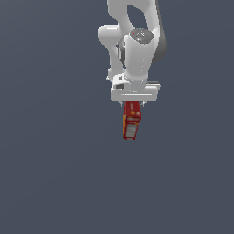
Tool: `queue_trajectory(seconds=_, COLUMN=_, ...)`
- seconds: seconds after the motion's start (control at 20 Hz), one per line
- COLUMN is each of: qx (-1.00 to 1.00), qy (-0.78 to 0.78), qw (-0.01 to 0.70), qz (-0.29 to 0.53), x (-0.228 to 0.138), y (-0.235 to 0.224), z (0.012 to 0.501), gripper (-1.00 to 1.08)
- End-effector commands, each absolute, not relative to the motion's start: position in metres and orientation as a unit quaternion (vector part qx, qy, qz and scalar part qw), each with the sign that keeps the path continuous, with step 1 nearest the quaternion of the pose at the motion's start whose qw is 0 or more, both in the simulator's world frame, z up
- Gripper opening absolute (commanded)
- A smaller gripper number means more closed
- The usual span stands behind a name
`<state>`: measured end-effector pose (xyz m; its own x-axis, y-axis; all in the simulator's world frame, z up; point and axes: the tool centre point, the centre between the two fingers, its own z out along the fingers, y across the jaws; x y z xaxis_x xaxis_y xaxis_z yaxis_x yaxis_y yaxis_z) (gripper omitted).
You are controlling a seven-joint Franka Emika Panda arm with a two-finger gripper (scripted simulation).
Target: Pick up the object and move it to a goal position.
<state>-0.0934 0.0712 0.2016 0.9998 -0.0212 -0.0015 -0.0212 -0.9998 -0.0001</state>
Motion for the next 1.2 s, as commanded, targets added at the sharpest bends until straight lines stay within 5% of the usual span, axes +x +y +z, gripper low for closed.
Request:
queue_trajectory(seconds=0.0, qx=-1.0, qy=0.011, qw=0.0, qz=0.0, x=-0.093, y=0.071, z=0.195, gripper=1.0)
queue_trajectory(seconds=0.15, qx=-1.0, qy=0.011, qw=0.0, qz=0.0, x=-0.093, y=0.071, z=0.192, gripper=1.0)
queue_trajectory(seconds=0.2, qx=-1.0, qy=0.011, qw=0.0, qz=0.0, x=-0.093, y=0.071, z=0.192, gripper=-1.0)
queue_trajectory(seconds=1.15, qx=-1.0, qy=0.011, qw=0.0, qz=0.0, x=-0.09, y=0.072, z=0.214, gripper=-1.0)
